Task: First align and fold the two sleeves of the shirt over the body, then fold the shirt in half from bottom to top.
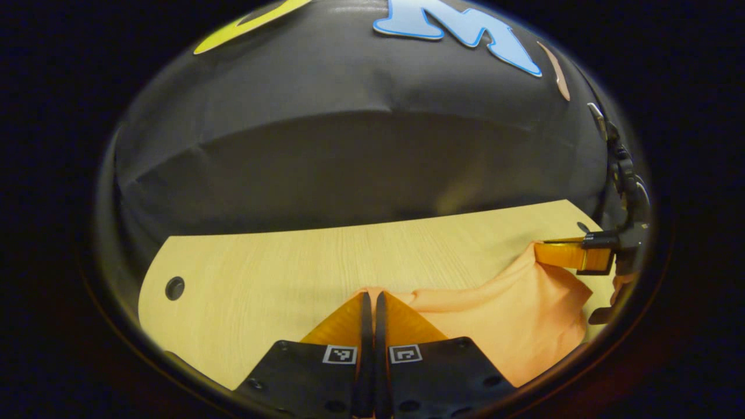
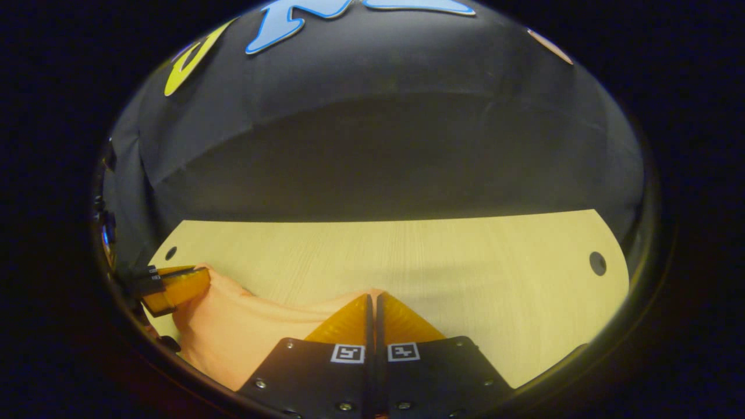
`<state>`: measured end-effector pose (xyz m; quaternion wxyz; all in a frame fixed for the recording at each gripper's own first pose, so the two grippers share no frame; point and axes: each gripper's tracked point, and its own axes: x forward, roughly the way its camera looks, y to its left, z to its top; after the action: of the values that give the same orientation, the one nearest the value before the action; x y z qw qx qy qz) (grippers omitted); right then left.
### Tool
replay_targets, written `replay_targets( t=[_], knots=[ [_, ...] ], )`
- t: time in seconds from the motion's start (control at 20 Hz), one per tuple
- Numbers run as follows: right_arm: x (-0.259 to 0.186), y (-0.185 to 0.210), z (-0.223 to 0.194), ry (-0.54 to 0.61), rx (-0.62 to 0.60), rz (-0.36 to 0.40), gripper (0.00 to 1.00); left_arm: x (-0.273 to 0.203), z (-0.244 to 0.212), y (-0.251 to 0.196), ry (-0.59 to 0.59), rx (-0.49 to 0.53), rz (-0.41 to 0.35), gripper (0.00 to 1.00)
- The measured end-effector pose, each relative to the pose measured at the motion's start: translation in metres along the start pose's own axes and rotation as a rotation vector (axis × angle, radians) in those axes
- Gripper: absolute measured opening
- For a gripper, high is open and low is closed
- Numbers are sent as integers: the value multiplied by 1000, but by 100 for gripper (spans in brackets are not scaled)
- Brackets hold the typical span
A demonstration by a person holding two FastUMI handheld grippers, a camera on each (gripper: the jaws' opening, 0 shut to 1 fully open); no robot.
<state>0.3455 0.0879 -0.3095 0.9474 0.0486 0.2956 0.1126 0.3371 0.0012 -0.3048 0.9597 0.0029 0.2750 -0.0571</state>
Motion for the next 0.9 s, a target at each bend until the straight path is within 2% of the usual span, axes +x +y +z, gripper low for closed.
replay_targets(
  t=[0.15,0.2,0.3,0.35,0.4,0.45,0.5,0.65,0.9],
  knots=[
    [3,-2,-10,32,15,-3,0,4,-6,2,16,-5,14,6],
    [4,-4,-13,43,24,-2,7,2,-9,4,30,9,26,10],
    [-2,-6,-8,45,41,-2,9,0,-9,2,37,14,22,20],
    [-4,-9,-6,39,43,-5,13,-2,-4,3,24,9,25,19],
    [-5,-13,-6,34,42,-13,27,-3,-1,4,10,1,18,31],
    [-8,-15,-2,25,39,-17,34,-6,4,4,2,-2,16,39],
    [-11,-12,0,19,38,-17,35,-15,7,3,-3,-3,19,43],
    [-25,-8,4,7,42,-13,35,-36,22,-3,-26,-13,17,43],
    [-88,5,13,-36,27,-13,35,-97,36,-12,-49,-21,8,43]
  ],
)
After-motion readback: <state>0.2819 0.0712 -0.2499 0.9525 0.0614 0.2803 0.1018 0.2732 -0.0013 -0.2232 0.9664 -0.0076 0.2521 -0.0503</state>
